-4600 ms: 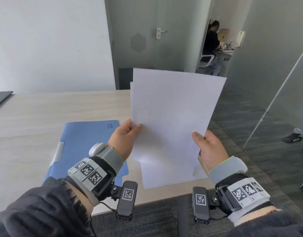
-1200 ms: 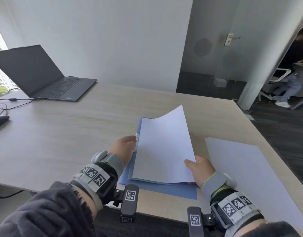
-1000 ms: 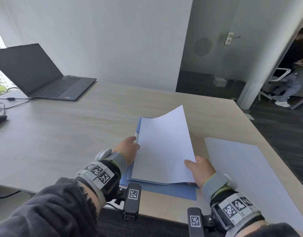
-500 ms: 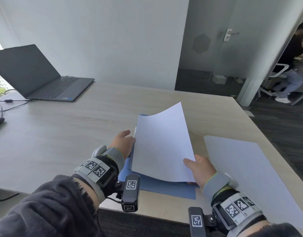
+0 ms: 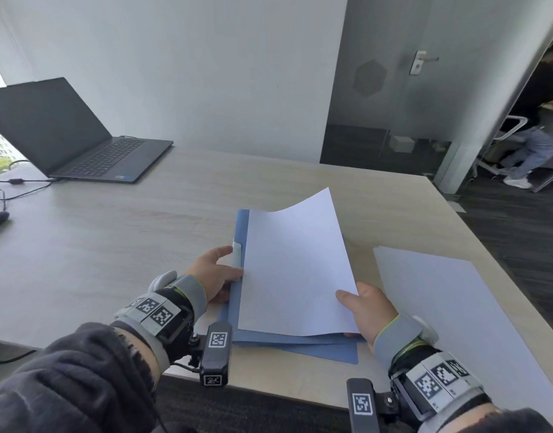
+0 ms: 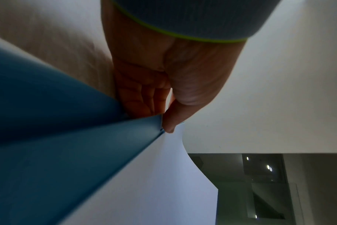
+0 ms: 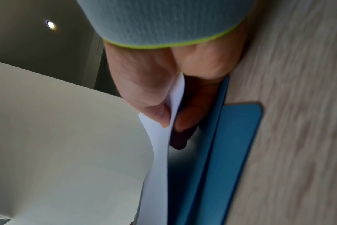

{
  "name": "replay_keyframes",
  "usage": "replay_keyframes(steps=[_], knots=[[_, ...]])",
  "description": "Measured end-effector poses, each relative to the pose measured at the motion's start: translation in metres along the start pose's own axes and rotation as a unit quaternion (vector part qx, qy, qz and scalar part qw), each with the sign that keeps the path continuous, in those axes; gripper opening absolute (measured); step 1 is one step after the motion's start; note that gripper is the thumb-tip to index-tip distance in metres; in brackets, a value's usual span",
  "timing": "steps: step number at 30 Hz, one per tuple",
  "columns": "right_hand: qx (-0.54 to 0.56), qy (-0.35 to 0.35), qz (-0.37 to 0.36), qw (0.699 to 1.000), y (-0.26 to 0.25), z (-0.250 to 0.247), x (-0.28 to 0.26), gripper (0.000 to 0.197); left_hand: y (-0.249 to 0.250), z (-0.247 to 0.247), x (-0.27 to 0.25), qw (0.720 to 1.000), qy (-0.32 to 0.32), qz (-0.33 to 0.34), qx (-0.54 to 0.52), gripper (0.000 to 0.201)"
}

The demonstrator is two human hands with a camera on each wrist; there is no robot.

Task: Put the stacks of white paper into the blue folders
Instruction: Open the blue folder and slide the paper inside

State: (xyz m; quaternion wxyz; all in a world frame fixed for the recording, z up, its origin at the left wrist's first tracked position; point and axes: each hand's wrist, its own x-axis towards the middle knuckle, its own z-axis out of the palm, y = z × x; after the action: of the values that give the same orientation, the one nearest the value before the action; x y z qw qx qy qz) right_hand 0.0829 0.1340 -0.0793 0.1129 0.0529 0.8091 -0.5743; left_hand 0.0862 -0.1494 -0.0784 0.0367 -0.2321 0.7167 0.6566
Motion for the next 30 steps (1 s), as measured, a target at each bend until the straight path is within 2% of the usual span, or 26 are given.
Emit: replay_keyframes(steps=[5, 8, 15, 19, 24, 30], knots=[[-0.01, -0.009, 0.005, 1.0, 0.0, 0.002, 0.002, 0.014, -0.002, -0.013, 0.001, 0.998, 0.002, -0.004, 0.058, 0.065], [-0.007, -0.015, 0.003, 1.0, 0.001, 0.002, 0.004, 0.009, -0.004, -0.017, 0.003, 0.998, 0.011, -0.01, 0.06, 0.063], [-0.008, -0.022, -0.002, 1.0, 0.003, 0.001, 0.003, 0.012, -0.001, -0.026, 0.008, 0.998, 0.027, -0.035, 0.038, 0.06], [-0.004, -0.023, -0.006, 1.0, 0.003, 0.001, 0.003, 0.011, 0.0, -0.043, 0.01, 0.997, 0.055, -0.055, 0.018, 0.048], [0.002, -0.031, -0.012, 0.999, 0.002, 0.002, 0.002, 0.009, 0.0, -0.062, 0.015, 0.992, 0.083, -0.058, -0.074, 0.025], [0.002, -0.03, -0.015, 0.999, 0.001, 0.002, 0.001, 0.01, 0.005, -0.07, 0.015, 0.984, 0.119, -0.046, -0.127, 0.021]])
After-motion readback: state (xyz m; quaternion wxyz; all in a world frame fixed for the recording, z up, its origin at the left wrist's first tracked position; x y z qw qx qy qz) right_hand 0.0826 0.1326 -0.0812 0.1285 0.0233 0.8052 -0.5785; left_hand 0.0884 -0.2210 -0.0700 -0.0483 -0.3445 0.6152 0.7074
